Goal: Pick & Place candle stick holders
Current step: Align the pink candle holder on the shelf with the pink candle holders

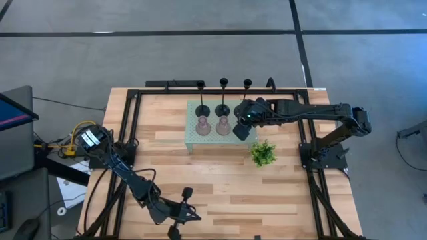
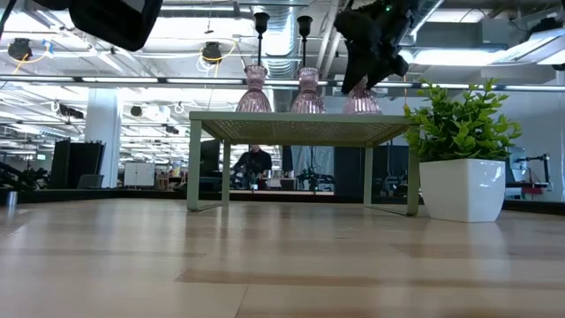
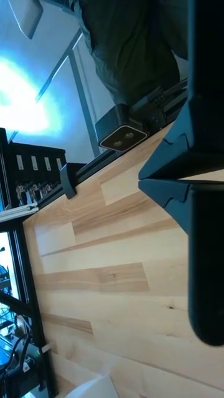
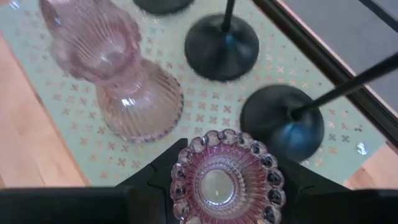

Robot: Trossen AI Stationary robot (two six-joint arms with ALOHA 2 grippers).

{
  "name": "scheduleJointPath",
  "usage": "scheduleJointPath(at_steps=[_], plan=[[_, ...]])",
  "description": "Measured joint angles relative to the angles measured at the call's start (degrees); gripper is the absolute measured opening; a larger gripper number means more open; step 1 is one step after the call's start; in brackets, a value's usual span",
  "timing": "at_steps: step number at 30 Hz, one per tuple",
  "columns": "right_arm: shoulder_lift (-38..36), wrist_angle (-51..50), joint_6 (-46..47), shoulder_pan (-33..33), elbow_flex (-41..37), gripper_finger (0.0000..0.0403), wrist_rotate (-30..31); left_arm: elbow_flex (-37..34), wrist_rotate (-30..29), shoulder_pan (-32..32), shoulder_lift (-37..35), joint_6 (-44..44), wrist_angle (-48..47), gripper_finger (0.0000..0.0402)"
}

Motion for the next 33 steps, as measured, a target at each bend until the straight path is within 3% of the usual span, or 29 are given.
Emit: scheduleJointPath(at_steps=[33], plan=[[1.28,-4.24,0.70,0.01,0.24,0.0157,-1.40,0.00,0.02,0.00,0.02,0.00,-0.15,0.0007]])
